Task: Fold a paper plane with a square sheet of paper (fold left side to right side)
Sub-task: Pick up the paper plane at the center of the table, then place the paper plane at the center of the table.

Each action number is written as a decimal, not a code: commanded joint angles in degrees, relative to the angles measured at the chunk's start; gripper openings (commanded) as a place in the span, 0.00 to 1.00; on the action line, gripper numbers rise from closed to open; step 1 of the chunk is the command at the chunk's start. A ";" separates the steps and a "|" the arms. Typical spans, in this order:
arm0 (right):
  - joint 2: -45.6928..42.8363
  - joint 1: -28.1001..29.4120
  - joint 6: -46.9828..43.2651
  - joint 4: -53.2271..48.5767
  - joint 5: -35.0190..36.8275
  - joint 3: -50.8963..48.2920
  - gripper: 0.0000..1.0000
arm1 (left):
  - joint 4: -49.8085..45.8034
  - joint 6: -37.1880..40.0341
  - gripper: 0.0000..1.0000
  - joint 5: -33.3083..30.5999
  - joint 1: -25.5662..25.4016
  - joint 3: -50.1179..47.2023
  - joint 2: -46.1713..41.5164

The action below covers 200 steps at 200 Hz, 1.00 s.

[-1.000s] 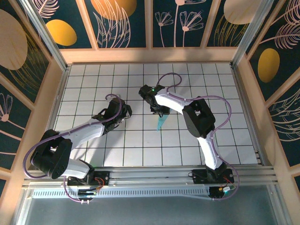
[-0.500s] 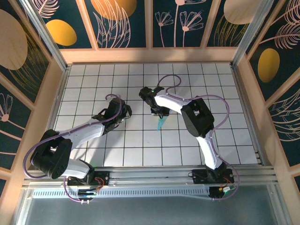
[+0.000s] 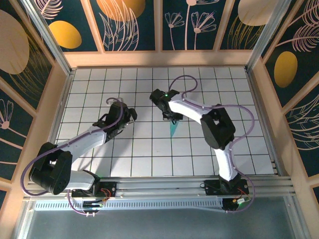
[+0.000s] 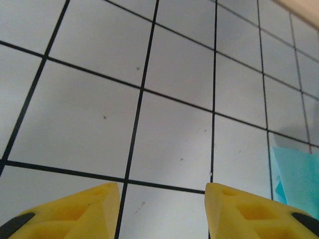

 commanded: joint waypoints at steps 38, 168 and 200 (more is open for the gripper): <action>-17.62 -4.06 -11.36 17.72 -2.17 -11.13 0.00 | 4.82 -5.84 0.56 9.97 8.59 -4.77 -7.55; -14.71 -12.48 -3.68 82.65 -59.69 -42.47 0.00 | 7.85 -13.01 0.60 12.85 10.60 -7.22 -12.96; -10.03 -12.48 -2.36 84.21 -59.30 -42.82 0.00 | 6.73 -12.64 0.60 12.41 10.60 -7.53 -12.88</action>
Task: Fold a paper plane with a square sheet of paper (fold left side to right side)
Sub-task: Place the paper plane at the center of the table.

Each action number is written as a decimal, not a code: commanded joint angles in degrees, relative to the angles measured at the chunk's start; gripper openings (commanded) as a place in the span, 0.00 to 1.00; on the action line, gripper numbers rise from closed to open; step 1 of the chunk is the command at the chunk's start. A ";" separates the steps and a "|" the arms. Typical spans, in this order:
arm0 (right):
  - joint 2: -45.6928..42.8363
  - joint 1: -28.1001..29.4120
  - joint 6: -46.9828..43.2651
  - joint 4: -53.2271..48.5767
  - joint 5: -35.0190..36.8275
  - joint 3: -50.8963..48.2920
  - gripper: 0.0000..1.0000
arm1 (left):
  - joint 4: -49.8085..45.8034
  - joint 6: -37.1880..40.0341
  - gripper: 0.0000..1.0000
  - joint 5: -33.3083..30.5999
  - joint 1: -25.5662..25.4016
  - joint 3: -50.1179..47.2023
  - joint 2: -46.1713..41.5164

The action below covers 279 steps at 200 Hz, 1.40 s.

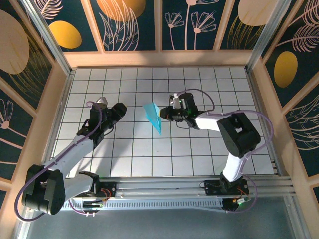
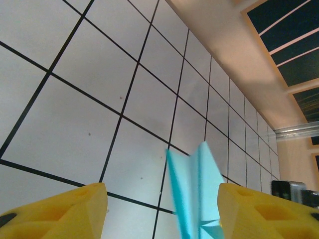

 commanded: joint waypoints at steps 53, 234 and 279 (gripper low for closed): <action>5.56 -2.22 3.91 5.33 0.93 -3.65 0.00 | 1.85 -1.03 0.60 2.45 0.41 -1.31 1.29; 1.18 -3.06 -1.26 -2.81 3.32 -3.77 0.11 | 9.46 -0.19 0.53 20.71 -8.27 13.62 32.67; 1.49 -2.61 -2.01 -4.11 3.86 -3.19 0.11 | 9.25 0.05 0.53 22.18 -9.65 16.77 38.23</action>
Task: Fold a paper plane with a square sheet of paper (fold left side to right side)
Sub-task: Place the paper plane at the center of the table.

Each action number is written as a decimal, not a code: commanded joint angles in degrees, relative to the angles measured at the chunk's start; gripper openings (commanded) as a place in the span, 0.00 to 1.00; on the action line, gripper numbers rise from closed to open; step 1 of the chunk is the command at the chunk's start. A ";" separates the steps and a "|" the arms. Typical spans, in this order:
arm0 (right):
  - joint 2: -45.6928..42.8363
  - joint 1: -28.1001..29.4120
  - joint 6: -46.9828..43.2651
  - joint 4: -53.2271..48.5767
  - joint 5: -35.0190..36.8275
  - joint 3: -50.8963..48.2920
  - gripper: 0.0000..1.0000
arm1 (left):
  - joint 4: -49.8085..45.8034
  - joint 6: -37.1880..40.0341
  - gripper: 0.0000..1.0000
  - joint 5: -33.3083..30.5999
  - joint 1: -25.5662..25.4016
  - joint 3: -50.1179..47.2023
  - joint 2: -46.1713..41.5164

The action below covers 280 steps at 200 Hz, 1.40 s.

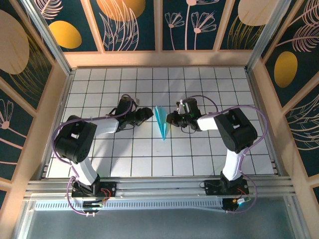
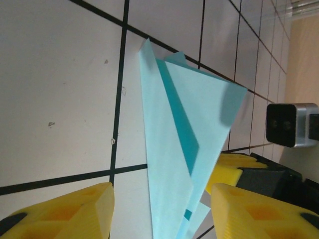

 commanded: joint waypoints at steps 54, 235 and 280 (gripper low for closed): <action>-1.34 0.88 -2.10 -2.86 1.16 0.99 0.10 | 1.53 -0.02 0.53 2.52 -2.12 4.17 5.78; -1.77 1.80 -3.90 -6.57 2.84 3.16 0.08 | 3.90 1.11 0.66 2.42 -4.54 6.75 6.74; -1.73 1.80 -4.01 -6.99 3.10 3.34 0.08 | 1.56 1.69 0.60 0.02 -4.72 7.12 7.27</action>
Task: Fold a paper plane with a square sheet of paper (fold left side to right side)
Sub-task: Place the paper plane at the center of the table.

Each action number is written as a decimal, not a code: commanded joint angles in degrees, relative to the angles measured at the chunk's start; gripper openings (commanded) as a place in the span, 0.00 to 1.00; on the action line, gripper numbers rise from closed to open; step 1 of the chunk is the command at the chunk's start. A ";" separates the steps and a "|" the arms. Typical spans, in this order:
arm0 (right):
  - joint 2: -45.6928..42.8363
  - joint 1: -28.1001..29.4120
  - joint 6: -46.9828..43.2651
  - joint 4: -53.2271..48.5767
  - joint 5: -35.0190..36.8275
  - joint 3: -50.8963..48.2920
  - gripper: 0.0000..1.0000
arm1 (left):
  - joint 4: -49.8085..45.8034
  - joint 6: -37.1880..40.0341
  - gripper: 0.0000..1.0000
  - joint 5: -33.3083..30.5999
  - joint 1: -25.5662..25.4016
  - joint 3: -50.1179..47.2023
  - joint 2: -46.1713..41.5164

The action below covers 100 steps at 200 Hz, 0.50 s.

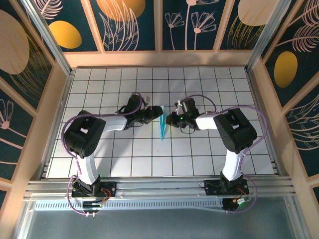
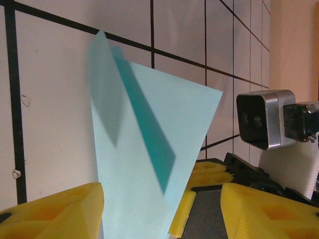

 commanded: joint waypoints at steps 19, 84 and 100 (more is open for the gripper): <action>-1.62 0.52 -1.54 -1.38 1.16 1.18 0.08 | -2.01 1.44 0.59 -1.01 -0.24 1.15 1.63; -1.47 0.60 -1.54 -1.62 1.22 1.52 0.08 | -3.35 1.87 0.47 -1.36 -0.32 1.45 3.30; -1.50 0.60 -1.78 -2.01 1.49 1.57 0.08 | -3.72 1.95 0.45 -2.22 -0.32 1.48 2.98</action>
